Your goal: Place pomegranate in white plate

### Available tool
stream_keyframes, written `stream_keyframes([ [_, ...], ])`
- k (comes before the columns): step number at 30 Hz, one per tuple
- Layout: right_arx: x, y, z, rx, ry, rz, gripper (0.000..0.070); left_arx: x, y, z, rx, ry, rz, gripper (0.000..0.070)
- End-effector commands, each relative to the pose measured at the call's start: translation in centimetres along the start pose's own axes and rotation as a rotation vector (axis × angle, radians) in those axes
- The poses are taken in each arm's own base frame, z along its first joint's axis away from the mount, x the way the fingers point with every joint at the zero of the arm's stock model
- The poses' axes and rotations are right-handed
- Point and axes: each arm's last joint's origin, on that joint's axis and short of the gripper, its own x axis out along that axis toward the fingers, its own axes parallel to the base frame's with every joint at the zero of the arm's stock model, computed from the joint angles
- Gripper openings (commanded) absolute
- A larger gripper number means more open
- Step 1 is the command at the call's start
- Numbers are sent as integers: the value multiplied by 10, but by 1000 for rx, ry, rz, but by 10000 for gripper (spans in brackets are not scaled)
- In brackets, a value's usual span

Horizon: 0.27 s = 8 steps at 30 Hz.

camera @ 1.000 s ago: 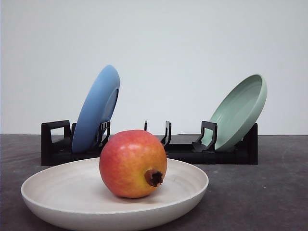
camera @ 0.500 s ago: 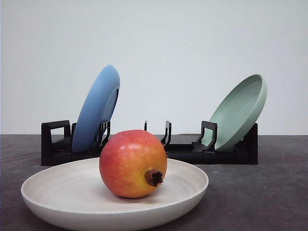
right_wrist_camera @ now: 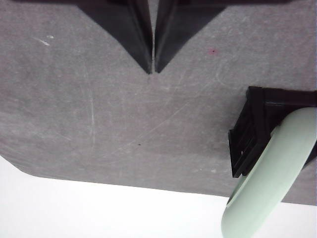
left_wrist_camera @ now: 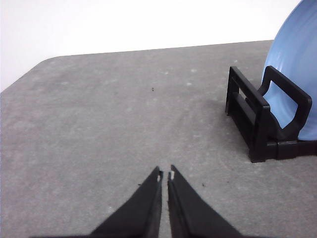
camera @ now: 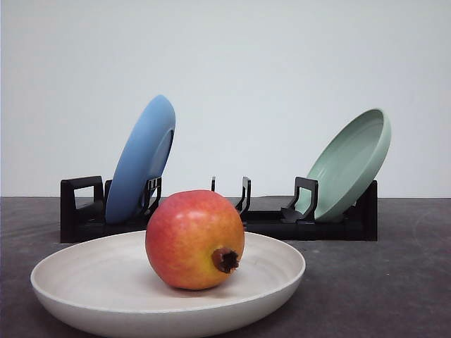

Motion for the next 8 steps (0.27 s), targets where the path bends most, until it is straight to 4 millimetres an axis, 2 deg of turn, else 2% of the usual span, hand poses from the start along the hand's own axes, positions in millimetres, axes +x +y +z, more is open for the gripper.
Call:
stream_keyframes([
  [1, 0, 0, 0, 10, -9, -4, 0, 1, 0, -4, 2, 11, 0, 0],
  [8, 0, 0, 0, 10, -9, -4, 0, 1, 0, -4, 2, 11, 0, 0],
])
